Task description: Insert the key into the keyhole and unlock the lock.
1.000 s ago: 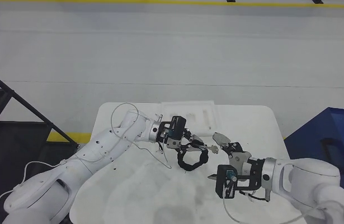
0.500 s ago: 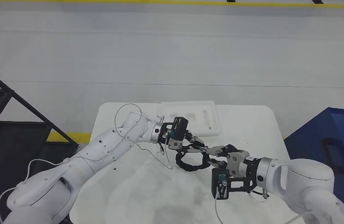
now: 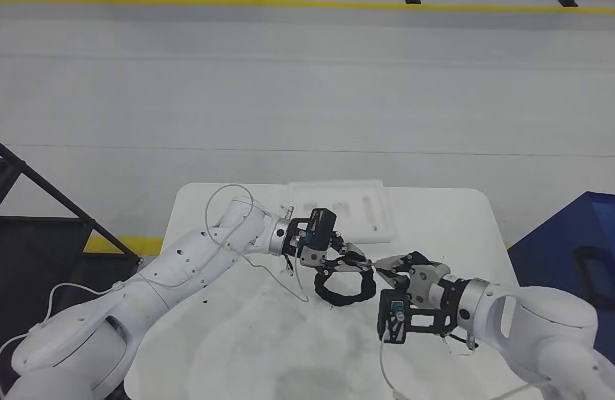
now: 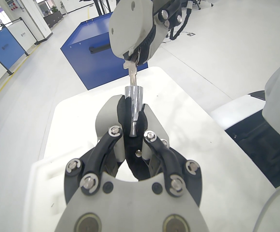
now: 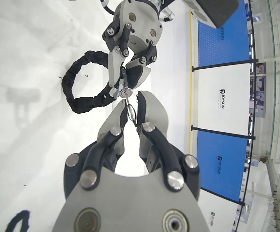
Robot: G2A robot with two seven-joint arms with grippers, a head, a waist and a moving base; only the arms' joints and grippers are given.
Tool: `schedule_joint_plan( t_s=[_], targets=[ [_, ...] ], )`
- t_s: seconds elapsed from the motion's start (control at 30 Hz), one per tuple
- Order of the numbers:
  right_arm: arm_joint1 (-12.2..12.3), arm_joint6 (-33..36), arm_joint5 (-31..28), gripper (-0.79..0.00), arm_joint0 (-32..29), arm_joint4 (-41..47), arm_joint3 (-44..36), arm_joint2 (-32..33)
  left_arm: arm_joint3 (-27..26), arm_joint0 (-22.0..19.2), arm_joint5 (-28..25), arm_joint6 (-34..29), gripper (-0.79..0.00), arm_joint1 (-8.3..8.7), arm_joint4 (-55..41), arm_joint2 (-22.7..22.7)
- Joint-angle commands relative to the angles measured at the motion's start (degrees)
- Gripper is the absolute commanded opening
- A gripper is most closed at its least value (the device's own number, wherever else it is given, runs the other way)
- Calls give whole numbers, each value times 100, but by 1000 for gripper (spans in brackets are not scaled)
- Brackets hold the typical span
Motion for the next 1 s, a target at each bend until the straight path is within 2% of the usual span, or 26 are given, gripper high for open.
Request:
schedule_joint_plan(
  t_s=[0.0,0.2,0.4,0.63,0.67,0.7,0.73,0.97],
  targets=[
    [-10,81,205,-785,-80,294,0,57,-9,2,0,11,-785,2,23,-3],
    [-46,595,898,-785,-283,1555,88,244,-51,1,5,46,-785,3,137,-77],
    [-59,1407,1530,-785,-346,2874,86,350,-136,50,86,76,-785,-10,298,-168],
    [-66,1985,2192,-785,-264,3674,-16,395,-185,102,97,95,-785,-29,427,-250],
    [-65,2018,2214,-711,-248,3739,-16,393,-185,109,92,92,-785,-32,439,-260],
    [-64,2028,2228,-511,-232,3817,-16,395,-185,110,83,69,-785,-35,471,-268],
    [-63,2039,2254,0,-218,3867,-16,414,-174,112,70,26,-785,-35,503,-275],
    [-48,1789,2322,0,-340,4260,-16,666,-91,244,13,-226,-785,-32,584,-321]
  ],
)
